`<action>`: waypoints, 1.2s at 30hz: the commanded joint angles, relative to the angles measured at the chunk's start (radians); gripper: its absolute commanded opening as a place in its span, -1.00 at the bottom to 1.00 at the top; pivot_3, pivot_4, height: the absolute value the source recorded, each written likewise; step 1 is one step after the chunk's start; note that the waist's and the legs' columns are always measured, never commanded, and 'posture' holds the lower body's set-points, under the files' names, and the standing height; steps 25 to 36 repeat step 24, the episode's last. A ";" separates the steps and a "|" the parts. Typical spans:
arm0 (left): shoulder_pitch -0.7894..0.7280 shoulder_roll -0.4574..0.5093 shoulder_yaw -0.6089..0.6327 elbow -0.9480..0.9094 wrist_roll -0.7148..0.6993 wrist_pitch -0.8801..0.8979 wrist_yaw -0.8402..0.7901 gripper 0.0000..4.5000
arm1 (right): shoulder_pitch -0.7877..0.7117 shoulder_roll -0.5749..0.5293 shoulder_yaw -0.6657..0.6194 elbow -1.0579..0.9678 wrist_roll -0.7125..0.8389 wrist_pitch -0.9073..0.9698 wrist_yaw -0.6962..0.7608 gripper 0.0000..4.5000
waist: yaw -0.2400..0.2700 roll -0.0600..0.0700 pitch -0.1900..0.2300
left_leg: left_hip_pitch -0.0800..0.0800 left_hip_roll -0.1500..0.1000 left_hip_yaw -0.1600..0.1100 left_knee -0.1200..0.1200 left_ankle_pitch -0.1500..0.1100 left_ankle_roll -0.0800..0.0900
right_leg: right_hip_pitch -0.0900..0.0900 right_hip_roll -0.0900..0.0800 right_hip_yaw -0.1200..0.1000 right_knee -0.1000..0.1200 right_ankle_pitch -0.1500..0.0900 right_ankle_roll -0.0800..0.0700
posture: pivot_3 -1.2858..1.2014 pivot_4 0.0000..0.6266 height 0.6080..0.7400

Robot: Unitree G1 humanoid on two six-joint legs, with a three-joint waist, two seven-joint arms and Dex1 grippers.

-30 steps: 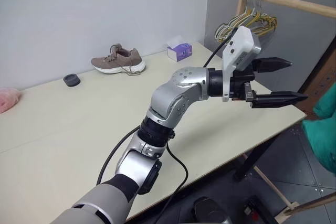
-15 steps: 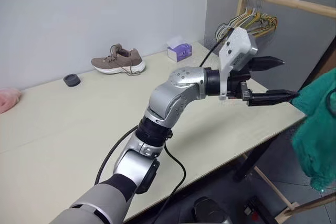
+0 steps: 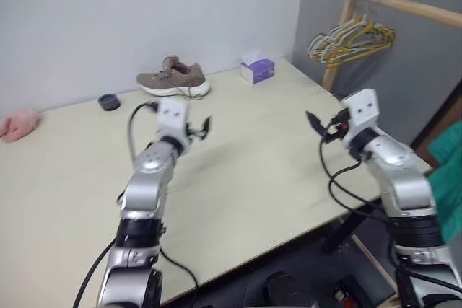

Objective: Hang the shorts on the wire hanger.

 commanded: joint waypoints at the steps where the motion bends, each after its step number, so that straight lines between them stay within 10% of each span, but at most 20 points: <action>1: 0.099 0.009 0.081 -0.128 0.073 0.025 0.126 1.00 | -0.019 0.076 0.046 0.075 -0.019 -0.083 0.001 0.98 | 0.036 -0.004 -0.002 | -0.001 0.000 -0.001 0.000 0.000 -0.001 | -0.002 0.000 0.000 0.000 0.000 0.000 | -0.10 -1.00 1.00; 13: 0.215 -0.004 0.204 -0.228 -0.061 0.022 0.085 1.00 | -0.119 0.164 0.095 0.347 -0.003 -0.168 0.143 0.98 | 0.240 -0.012 -0.005 | -0.002 -0.001 -0.003 0.000 0.005 -0.008 | -0.009 0.002 -0.007 0.004 0.005 -0.008 | 0.05 -0.98 1.00; 36: 0.259 -0.017 0.155 -0.304 -0.064 -0.008 0.080 1.00 | -0.050 0.156 0.060 0.276 -0.006 -0.151 0.115 0.98 | 0.272 -0.014 -0.005 | 0.002 0.002 0.000 -0.002 0.006 -0.010 | -0.007 0.009 -0.004 0.005 0.005 -0.010 | 0.06 -1.00 1.00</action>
